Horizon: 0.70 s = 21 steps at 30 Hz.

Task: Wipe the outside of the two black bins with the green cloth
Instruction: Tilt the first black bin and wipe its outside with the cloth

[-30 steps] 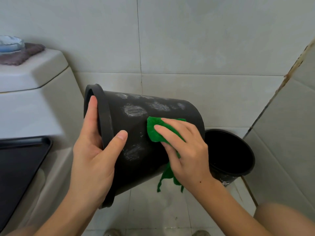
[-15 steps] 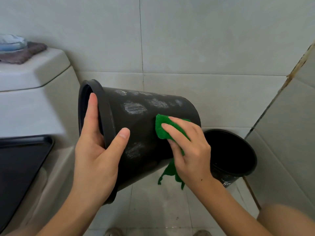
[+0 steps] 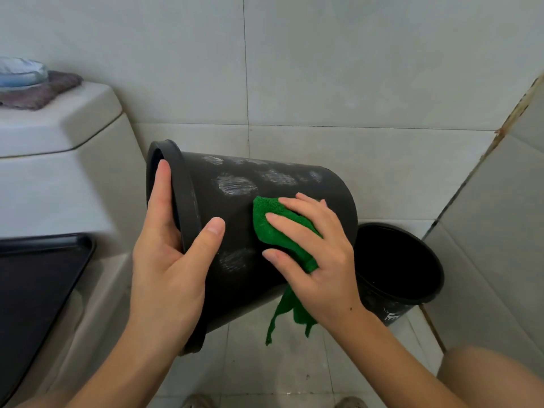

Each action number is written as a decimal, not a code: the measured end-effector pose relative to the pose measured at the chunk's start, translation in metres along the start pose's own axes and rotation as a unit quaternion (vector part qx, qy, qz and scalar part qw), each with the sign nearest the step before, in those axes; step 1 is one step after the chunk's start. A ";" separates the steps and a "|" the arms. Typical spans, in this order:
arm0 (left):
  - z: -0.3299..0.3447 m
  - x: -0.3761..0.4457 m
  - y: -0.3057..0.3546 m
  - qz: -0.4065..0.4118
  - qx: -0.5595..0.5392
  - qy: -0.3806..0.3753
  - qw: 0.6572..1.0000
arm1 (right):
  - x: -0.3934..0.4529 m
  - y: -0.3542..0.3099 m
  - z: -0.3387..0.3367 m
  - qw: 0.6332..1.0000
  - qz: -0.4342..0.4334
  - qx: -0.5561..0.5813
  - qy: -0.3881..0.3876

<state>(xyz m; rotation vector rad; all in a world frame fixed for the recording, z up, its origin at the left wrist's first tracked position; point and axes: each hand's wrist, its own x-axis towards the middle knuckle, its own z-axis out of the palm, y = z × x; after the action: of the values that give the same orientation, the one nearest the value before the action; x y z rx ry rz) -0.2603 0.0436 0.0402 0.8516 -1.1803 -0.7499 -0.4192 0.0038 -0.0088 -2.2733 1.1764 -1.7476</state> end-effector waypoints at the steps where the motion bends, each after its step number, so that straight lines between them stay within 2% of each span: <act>1: 0.000 0.000 -0.001 -0.006 -0.003 0.001 1.000 | 0.001 -0.002 0.000 1.000 0.011 0.021 0.013; 5: 0.002 -0.002 -0.003 -0.023 -0.001 0.006 1.000 | 0.005 -0.009 -0.001 0.997 0.041 0.052 0.042; 8: 0.003 -0.001 -0.004 -0.023 -0.005 0.017 1.000 | 0.006 -0.014 0.000 0.998 0.031 0.042 0.044; 16: 0.000 0.002 -0.008 -0.025 -0.014 0.024 0.999 | -0.008 -0.028 0.009 0.990 -0.136 0.023 -0.024; 21: 0.003 0.000 -0.005 -0.010 0.000 0.004 1.000 | -0.001 -0.021 0.005 0.997 -0.073 0.017 0.013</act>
<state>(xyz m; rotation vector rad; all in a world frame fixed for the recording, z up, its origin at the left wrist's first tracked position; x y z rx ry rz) -0.2631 0.0403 0.0361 0.8668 -1.1662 -0.7623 -0.4041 0.0174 -0.0023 -2.3791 0.9998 -1.8355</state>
